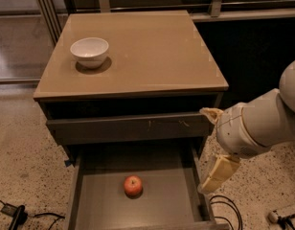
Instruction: Pick apple from middle drawer and place on counter
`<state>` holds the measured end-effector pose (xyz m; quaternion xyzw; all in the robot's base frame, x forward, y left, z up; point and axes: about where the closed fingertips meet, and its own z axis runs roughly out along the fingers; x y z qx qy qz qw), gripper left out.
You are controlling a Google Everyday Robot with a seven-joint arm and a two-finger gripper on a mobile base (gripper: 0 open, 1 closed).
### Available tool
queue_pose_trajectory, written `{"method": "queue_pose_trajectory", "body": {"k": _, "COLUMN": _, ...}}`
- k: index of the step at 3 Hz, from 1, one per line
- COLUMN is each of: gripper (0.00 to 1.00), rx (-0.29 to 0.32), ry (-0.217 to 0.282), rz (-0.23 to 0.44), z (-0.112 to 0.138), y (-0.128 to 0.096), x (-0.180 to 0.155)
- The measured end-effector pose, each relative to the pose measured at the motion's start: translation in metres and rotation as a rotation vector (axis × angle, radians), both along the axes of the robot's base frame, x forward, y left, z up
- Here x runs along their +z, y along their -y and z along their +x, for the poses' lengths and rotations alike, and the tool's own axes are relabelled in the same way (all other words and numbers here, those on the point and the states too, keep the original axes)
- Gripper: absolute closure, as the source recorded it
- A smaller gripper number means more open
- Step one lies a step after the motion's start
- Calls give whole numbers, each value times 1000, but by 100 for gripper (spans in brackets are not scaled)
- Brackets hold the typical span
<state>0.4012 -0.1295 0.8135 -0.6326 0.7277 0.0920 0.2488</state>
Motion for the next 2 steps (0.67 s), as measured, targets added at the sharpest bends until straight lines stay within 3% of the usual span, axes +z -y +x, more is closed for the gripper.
{"method": "queue_pose_trajectory", "body": {"k": 1, "gripper": 0, "rx": -4, "ry": -20, "rz": 7, "z": -1, "y": -4, "x": -9}}
{"method": "queue_pose_trajectory", "body": {"k": 2, "gripper": 0, "rx": 17, "ry": -54, "rz": 13, "z": 6, "y": -16, "x": -51}}
